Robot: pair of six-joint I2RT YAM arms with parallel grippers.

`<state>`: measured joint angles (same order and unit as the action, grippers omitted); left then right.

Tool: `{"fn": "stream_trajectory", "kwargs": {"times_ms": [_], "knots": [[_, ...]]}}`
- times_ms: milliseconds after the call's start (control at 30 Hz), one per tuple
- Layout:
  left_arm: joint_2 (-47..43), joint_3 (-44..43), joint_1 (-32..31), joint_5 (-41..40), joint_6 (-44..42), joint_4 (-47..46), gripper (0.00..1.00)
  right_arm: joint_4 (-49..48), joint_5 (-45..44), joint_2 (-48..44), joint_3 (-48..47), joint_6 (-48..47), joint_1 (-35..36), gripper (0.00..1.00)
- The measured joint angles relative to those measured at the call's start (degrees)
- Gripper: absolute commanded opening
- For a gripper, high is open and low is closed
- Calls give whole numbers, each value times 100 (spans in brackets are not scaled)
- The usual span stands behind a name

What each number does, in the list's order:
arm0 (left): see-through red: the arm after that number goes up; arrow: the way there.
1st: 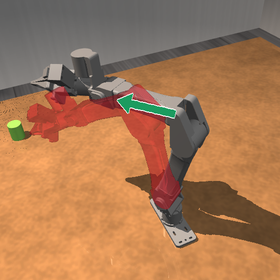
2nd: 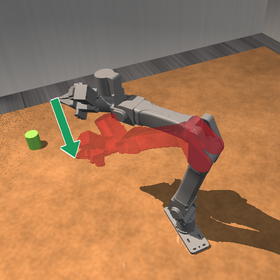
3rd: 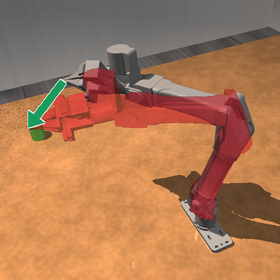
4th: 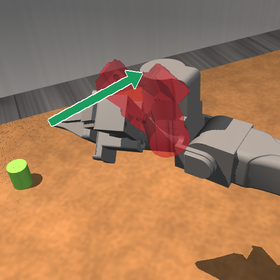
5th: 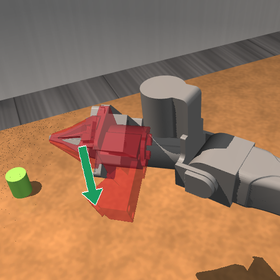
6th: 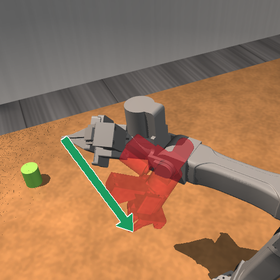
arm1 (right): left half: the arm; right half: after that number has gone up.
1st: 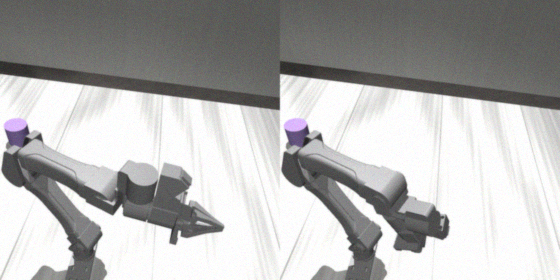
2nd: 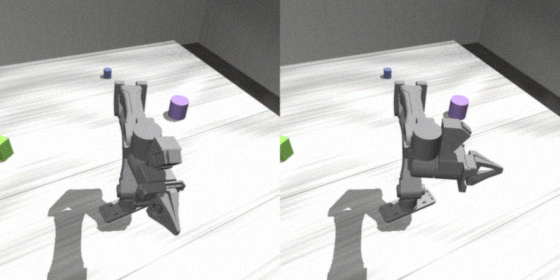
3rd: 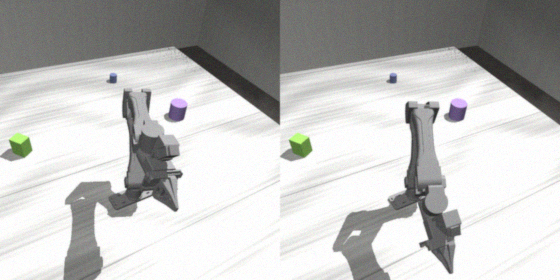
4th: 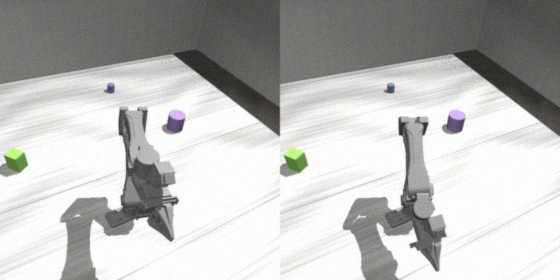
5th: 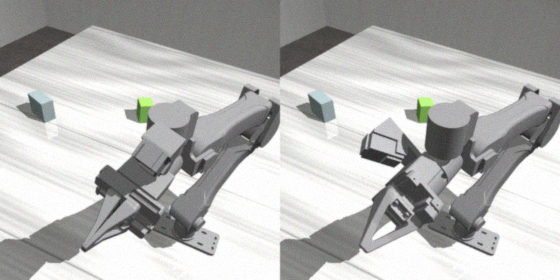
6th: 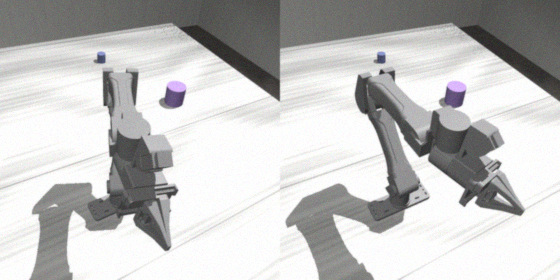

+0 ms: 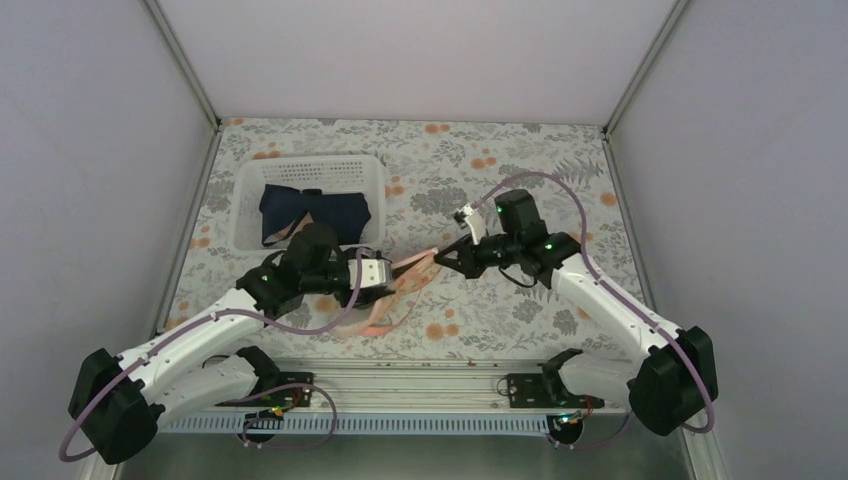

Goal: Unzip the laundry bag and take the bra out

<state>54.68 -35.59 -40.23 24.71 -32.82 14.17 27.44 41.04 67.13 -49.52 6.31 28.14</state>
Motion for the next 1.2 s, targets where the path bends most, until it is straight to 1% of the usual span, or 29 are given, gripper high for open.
{"fn": "stream_trajectory", "kwargs": {"times_ms": [67, 133, 200, 367, 467, 600, 767, 967, 1033, 1133, 1167, 1200], "knots": [[7, -81, 0, 365, -127, 212, 73, -164, 74, 0, 42, 68, 240, 4], [26, -282, -2, 793, -74, 420, 75, -306, 131, 0, 83, 155, 417, 4], [46, -455, -2, 1005, 188, 398, 76, -494, 166, 0, 131, 284, 505, 4], [245, -688, -44, 898, 1268, -31, 77, -824, 168, 0, 166, 573, 664, 4], [435, -758, -260, 682, 1801, -195, 76, -962, 138, 0, 166, 713, 737, 4], [695, -772, -616, 216, 2411, -328, 62, -1099, 103, 0, 170, 861, 754, 4], [920, -772, -754, -387, 2715, -446, 49, -1147, 9, 0, 310, 964, 754, 4], [1176, -772, -782, -671, 2734, -590, 45, -1158, 9, 0, 352, 977, 754, 4], [1255, -772, -809, -719, 2730, -627, 32, -1158, 9, 0, 354, 975, 754, 4], [1349, -776, -833, -778, 2680, -695, 7, -1161, 9, -4, 382, 970, 754, 4], [1386, -780, -837, -800, 2629, -704, 3, -1158, 2, -9, 398, 968, 754, 4], [1416, -780, -844, -828, 2559, -710, 2, -1141, -24, -13, 420, 966, 754, 3]]}}
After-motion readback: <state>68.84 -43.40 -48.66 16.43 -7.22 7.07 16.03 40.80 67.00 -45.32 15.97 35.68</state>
